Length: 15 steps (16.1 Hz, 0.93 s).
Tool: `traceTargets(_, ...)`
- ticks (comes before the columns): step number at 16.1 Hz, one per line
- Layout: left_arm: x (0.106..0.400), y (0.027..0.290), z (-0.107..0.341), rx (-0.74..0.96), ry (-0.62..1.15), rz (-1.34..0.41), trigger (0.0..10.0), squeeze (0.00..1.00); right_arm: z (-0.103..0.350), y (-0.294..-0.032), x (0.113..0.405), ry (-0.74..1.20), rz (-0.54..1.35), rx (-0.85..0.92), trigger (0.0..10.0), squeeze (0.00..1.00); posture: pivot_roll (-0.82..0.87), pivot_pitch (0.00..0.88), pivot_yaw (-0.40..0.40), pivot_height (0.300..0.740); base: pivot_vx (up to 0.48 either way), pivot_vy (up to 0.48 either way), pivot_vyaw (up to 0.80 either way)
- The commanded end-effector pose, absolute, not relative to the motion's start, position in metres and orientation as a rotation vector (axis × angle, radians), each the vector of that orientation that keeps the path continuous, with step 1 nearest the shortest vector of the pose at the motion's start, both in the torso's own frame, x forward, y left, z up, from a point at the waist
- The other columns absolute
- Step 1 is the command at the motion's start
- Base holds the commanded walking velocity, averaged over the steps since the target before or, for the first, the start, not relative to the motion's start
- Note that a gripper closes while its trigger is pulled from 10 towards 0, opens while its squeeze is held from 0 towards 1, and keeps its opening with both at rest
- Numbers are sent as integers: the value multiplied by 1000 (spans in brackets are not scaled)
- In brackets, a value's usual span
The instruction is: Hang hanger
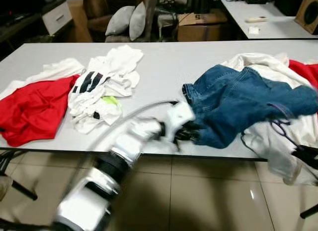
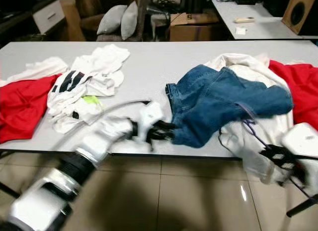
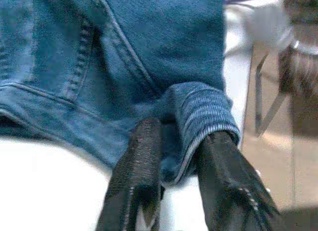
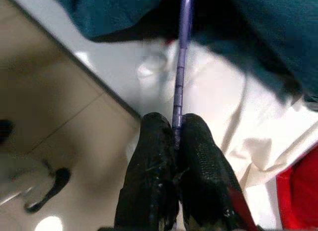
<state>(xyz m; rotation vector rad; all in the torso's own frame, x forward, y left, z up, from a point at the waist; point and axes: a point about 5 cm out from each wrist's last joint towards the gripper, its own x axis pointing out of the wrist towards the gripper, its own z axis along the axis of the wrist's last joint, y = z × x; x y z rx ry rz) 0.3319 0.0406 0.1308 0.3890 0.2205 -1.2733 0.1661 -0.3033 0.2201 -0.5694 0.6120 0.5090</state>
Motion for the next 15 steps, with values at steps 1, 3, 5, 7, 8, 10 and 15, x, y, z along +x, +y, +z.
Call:
traceTargets(1, 337, 47, 137, 452, 210, -1280, 10000, 1000, 230, -300, 163, 601, 589, -560, 10000, 0, -226, 0, 50, 740, 0, 0, 0)
traceTargets(3, 349, 65, 141, 549, 214, -1203, 10000, 1000, 243, -301, 163, 607, 633, -539, 10000, 0, -223, 0, 43, 740, 0, 0, 0)
traceTargets(5, 357, 80, 148, 538, 208, -1149, 10000, 1000, 247, -306, 167, 618, 649, -557, 10000, 0, -223, 0, 43, 740, 0, 0, 0)
traceTargets(7, 354, 83, 149, 483, 212, -1215, 10000, 1000, 249, -305, 168, 621, 687, -528, 10000, 0, -203, 0, 17, 740, 0, 0, 0)
traceTargets(8, 346, 85, 142, 512, 275, -1322, 10000, 1000, 251, -303, 167, 625, 722, -502, 10000, 0, -195, 0, 11, 740, 0, 0, 0)
traceTargets(10, 338, 84, 141, 365, 352, -1421, 10000, 1000, 254, -304, 168, 625, 740, -479, 10000, 0, -194, 0, 8, 740, 0, 0, 0)
traceTargets(15, 366, 78, 185, -362, 61, -1091, 10000, 1000, 264, -316, 194, 473, 529, -589, 10000, 0, -196, 0, 20, 740, 0, 0, 0)
